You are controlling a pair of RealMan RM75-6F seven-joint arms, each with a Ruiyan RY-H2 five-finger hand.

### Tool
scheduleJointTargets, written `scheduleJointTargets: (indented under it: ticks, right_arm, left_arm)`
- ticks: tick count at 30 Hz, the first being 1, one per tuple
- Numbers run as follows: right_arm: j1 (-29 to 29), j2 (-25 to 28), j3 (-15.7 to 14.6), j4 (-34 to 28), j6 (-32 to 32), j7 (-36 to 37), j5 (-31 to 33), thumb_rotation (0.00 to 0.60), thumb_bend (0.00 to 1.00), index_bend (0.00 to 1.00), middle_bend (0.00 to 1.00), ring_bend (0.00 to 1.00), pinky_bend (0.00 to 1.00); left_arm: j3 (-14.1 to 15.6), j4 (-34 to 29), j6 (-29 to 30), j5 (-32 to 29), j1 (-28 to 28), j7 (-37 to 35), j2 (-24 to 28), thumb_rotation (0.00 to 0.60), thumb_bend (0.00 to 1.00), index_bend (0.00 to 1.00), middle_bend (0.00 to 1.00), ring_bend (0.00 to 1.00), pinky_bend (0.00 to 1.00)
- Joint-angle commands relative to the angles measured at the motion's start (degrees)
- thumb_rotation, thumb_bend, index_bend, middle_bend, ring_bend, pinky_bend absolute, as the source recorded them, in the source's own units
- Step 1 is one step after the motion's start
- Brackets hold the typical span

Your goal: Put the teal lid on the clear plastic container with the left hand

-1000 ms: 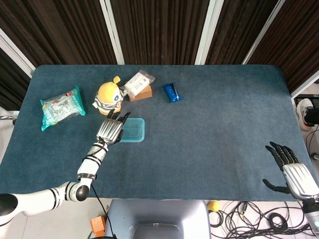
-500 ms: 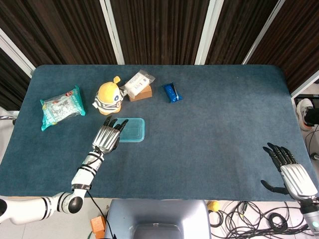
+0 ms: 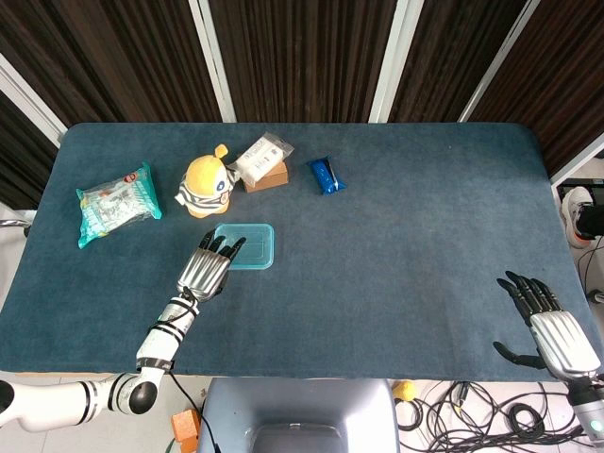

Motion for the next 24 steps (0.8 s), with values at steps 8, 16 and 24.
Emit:
scheduleJointTargets:
  ticks: [8, 16, 24]
  right_arm:
    - [0.0, 0.1, 0.0, 0.1, 0.0, 0.3, 0.1, 0.6, 0.15, 0.0, 0.0, 0.0, 0.0]
    - [-0.1, 0.2, 0.1, 0.1, 0.2, 0.5, 0.2, 0.6, 0.15, 0.0, 0.0, 0.0, 0.0]
    - [-0.2, 0.2, 0.1, 0.2, 0.4, 0.9, 0.1, 0.6, 0.15, 0.0, 0.0, 0.0, 0.0]
  left_arm:
    - [0.7, 1.6, -1.7, -0.6, 0.1, 0.4, -1.1, 0.6, 0.62, 0.0, 0.34, 0.14, 0.0]
    - [0.9, 2.1, -2.4, -0.8, 0.0, 0.9, -1.6, 0.6, 0.62, 0.0, 0.35, 0.14, 0.0]
    - [1.2, 2.9, -3.3, -1.9, -0.1, 1.7, -2.2, 0.6, 0.62, 0.0, 0.37, 0.15, 0.0]
